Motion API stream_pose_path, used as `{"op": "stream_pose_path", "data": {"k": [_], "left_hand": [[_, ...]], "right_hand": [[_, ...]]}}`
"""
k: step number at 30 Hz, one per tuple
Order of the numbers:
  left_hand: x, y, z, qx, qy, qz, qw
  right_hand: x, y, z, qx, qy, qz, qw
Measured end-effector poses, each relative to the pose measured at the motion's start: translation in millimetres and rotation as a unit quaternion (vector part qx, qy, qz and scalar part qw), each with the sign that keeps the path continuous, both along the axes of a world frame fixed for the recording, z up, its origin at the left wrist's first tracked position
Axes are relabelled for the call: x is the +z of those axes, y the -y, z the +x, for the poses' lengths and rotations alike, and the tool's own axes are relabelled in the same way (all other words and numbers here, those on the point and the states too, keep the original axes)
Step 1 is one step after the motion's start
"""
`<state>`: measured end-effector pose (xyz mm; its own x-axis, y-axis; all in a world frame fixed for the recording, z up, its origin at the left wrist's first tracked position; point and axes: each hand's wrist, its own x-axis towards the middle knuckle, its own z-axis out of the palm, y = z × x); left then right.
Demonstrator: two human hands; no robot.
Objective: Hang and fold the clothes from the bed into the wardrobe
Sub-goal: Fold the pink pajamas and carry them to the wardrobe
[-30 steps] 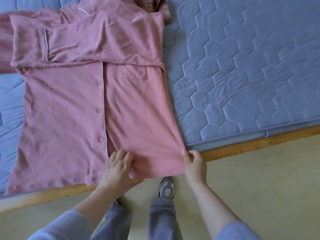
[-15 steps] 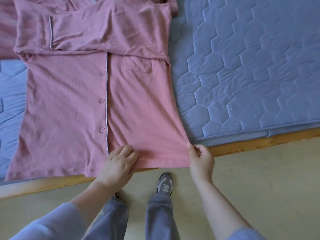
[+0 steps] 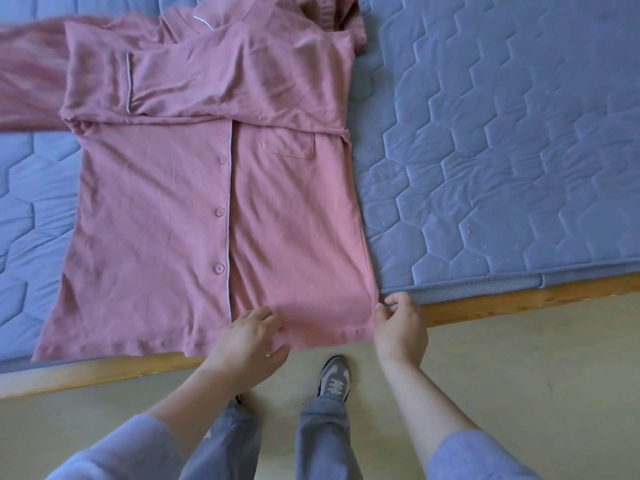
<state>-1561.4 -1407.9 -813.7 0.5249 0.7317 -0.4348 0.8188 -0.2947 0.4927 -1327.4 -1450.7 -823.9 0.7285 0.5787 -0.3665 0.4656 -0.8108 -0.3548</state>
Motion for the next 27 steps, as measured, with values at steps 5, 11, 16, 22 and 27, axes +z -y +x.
{"op": "stream_pose_path", "data": {"k": [5,11,16,22,27], "left_hand": [[30,-24,-23,0.051,0.041,0.011,0.998],[72,-78,-43,0.097,0.057,0.031,0.993],[99,-111,-75,0.119,0.075,0.030,0.990],[110,-148,-96,0.148,0.094,0.055,0.983],[107,-194,-92,0.157,0.096,0.055,0.981]], "right_hand": [[36,-29,-22,0.047,-0.007,0.040,0.998],[82,-83,-64,0.084,-0.042,0.058,0.994],[110,-119,-99,0.126,-0.062,0.049,0.989],[120,-162,-123,0.151,-0.090,0.052,0.983],[115,-210,-117,0.175,-0.101,0.049,0.978]]}}
